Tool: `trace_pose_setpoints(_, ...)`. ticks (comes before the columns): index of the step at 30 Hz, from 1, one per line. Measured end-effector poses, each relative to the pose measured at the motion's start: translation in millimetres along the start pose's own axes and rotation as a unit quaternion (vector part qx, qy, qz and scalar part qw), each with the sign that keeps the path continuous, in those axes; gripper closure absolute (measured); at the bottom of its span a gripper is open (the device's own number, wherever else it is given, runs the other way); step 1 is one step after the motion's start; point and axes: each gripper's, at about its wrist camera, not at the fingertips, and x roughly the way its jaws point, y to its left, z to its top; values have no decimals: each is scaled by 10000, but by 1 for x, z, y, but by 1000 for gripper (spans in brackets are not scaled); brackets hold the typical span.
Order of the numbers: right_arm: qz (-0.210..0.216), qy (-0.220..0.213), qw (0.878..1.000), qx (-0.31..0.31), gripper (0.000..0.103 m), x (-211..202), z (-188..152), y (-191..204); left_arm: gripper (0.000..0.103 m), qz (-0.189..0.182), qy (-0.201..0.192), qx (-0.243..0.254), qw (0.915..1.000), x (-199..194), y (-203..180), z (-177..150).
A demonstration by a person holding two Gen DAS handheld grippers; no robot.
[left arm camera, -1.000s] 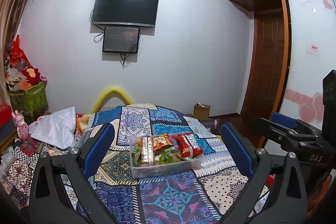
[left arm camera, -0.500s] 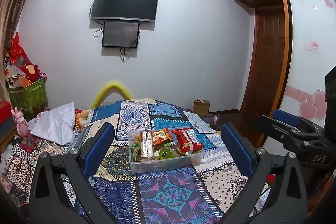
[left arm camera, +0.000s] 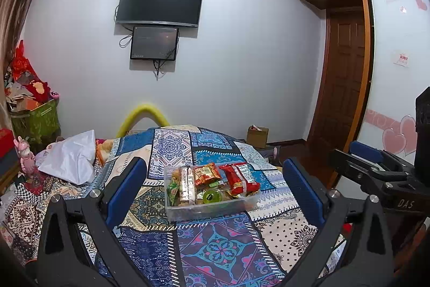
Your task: Organize snacks
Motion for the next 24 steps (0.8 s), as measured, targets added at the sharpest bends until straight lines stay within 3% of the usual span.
trace_pose_setpoints(24,-76,13,10000,-20,0,-2,1,-2,1,-88,-4,74,9999,-3,-7,-2)
